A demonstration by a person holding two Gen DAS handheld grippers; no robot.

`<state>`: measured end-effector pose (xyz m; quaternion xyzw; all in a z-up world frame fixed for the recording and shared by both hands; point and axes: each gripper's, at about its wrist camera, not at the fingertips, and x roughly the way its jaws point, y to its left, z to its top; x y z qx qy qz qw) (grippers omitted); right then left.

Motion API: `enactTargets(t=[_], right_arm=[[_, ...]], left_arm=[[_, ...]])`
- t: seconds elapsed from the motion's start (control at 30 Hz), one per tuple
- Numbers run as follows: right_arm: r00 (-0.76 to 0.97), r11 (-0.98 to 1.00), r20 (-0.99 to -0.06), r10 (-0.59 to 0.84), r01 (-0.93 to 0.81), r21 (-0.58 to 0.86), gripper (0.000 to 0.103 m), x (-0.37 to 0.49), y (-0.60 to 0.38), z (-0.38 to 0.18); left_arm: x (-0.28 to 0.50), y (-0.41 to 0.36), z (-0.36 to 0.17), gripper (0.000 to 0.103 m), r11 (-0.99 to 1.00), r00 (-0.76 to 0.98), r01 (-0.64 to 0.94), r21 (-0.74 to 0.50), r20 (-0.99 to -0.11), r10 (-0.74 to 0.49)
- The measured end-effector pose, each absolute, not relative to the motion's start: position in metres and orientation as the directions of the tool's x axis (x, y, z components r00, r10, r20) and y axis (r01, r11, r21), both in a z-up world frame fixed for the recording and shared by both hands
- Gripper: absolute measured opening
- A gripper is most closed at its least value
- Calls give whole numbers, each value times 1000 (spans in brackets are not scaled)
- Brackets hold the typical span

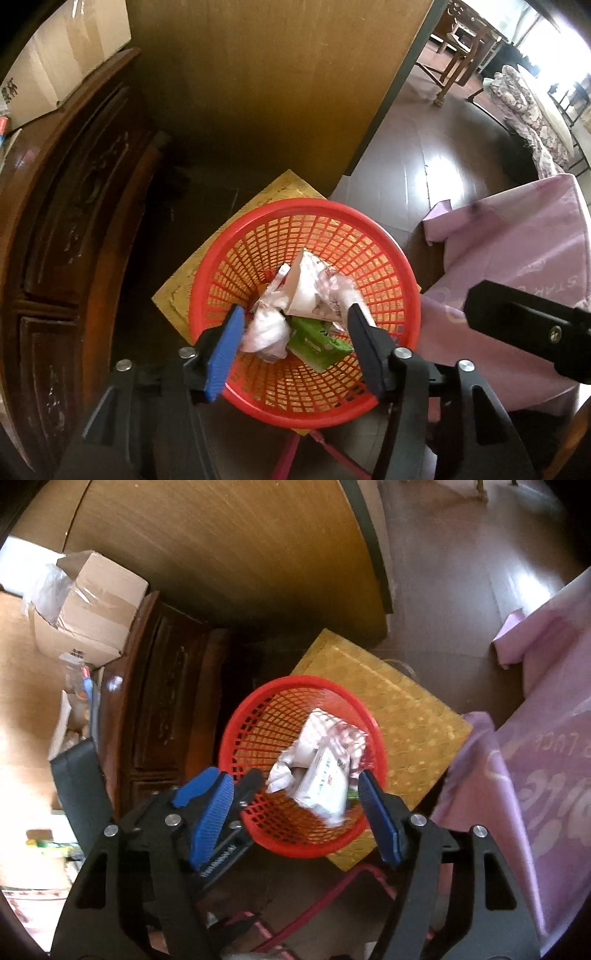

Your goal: Collect trash

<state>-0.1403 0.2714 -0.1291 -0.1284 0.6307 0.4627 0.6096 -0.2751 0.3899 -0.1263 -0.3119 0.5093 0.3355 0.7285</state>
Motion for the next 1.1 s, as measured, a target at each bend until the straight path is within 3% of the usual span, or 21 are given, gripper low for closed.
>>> enactTargets(t=[0.1, 0.17, 0.37, 1.1], right_arm=[[-193, 542, -900, 391, -742, 395, 69, -142, 264, -125], [-160, 544, -909, 385, -757, 363, 75, -143, 261, -122], [-63, 513, -933, 353, -821, 250, 78, -153, 253, -114], [-12, 519, -942, 334, -832, 195, 80, -153, 222, -108]], left_arm=[[-277, 390, -122, 70, 582, 244, -808, -95, -952, 183], [-280, 391, -116, 74, 574, 232, -815, -79, -952, 199], [-288, 390, -98, 77, 561, 229, -826, -60, -944, 237], [-303, 360, -54, 86, 533, 167, -846, 32, -932, 321]])
